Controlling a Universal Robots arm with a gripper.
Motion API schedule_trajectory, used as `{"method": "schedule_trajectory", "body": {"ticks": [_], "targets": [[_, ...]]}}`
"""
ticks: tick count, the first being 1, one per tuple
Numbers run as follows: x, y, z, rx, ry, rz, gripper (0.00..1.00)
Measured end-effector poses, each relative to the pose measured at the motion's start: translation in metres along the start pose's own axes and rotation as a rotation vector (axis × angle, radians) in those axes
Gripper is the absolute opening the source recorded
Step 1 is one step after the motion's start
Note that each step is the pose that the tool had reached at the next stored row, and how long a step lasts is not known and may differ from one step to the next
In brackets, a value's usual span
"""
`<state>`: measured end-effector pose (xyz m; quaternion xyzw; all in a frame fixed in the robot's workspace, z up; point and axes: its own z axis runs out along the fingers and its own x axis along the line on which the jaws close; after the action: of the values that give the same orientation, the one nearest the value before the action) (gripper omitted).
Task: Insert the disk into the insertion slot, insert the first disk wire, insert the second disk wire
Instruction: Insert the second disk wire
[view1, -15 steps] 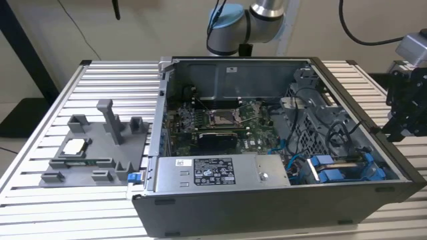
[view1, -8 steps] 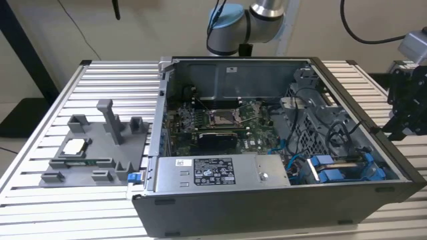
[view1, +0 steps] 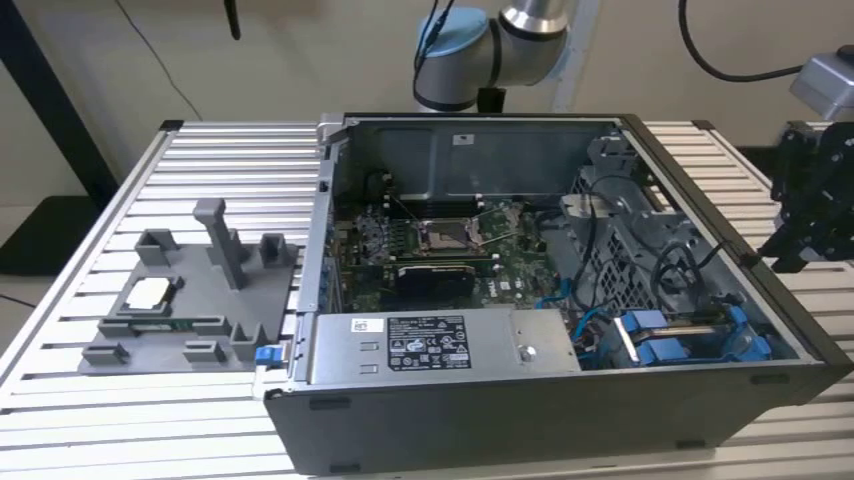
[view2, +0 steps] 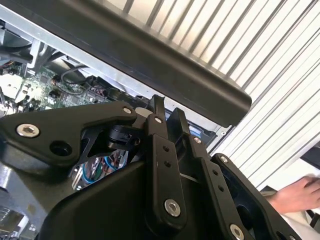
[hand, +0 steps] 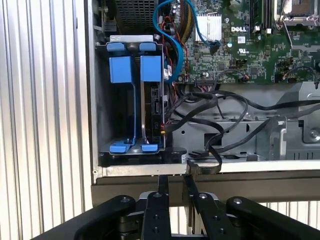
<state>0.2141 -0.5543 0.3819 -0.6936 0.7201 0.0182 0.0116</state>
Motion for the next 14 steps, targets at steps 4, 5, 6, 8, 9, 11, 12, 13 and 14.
{"method": "schedule_trajectory", "body": {"ticks": [4, 5, 6, 8, 9, 11, 12, 13, 14], "targets": [[-0.0061, 0.0004, 0.0003, 0.0001, -0.0006, 0.002, 0.26], [-0.0076, 0.0007, 0.0004, 0.0001, -0.0009, 0.003, 0.26], [-0.0089, 0.0010, 0.0005, 0.0001, -0.0011, 0.003, 0.26], [-0.0103, 0.0012, 0.0011, -0.0035, -0.0011, 0.004, 0.26], [-0.0105, 0.0013, 0.0015, -0.0098, -0.0008, 0.006, 0.26], [-0.0109, 0.0014, 0.0021, -0.0249, 0.0002, 0.009, 0.26], [-0.0110, 0.0014, 0.0026, -0.0318, 0.0003, 0.010, 0.26], [-0.0110, 0.0014, 0.0033, -0.0366, 0.0002, 0.011, 0.26], [-0.0110, 0.0014, 0.0039, -0.0398, 0.0001, 0.012, 0.26]]}}
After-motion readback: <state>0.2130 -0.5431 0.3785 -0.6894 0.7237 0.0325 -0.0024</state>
